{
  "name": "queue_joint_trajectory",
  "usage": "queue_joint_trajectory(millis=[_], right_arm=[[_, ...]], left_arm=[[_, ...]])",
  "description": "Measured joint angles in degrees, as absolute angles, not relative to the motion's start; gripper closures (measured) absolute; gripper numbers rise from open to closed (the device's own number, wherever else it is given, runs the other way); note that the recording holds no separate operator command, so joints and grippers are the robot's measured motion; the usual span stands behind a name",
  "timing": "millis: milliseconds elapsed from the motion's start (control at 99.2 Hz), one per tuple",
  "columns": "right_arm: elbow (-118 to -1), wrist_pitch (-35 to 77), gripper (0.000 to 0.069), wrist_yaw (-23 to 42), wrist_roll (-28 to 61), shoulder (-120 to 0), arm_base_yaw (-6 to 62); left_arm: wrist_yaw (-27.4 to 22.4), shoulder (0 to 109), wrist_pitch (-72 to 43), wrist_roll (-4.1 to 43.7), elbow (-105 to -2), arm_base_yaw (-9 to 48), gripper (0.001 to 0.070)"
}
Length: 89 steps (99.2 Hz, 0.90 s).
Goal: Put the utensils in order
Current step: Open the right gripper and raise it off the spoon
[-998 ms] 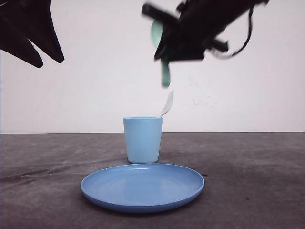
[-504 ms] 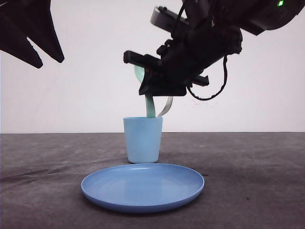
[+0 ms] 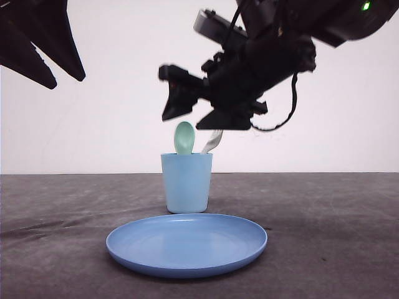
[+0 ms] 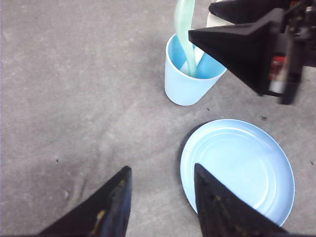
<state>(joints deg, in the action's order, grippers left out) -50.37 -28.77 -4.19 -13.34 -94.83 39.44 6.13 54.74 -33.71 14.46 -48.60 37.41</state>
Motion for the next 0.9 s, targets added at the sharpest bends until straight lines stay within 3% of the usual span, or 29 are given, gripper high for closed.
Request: queue_joint_trajectory(millis=[182, 464, 656, 817, 898], right_arm=[[-50.4, -22.5, 0.0269, -6.3, -13.4, -84.6, 40.8], [-50.4, 1.6, 0.0264, -5.8, -15.7, -72.1, 42.2], [-50.4, 11.3, 0.0085, -4.0, -17.0, -72.8, 42.0], [-50.4, 12.3, 0.0013, -3.0, -17.5, -75.1, 42.0], [-50.4, 12.3, 0.0011, -3.0, -18.2, -77.2, 42.0]], left_arm=[[6.1, 54.7, -33.7, 14.5, -48.6, 37.4, 0.0481], [6.1, 54.7, -33.7, 14.5, -48.6, 37.4, 0.0481], [6.1, 54.7, -33.7, 14.5, -48.6, 37.4, 0.0481], [6.1, 54.7, -33.7, 14.5, -48.6, 37.4, 0.0481], [6.1, 54.7, -33.7, 14.5, -48.6, 37.4, 0.0481]])
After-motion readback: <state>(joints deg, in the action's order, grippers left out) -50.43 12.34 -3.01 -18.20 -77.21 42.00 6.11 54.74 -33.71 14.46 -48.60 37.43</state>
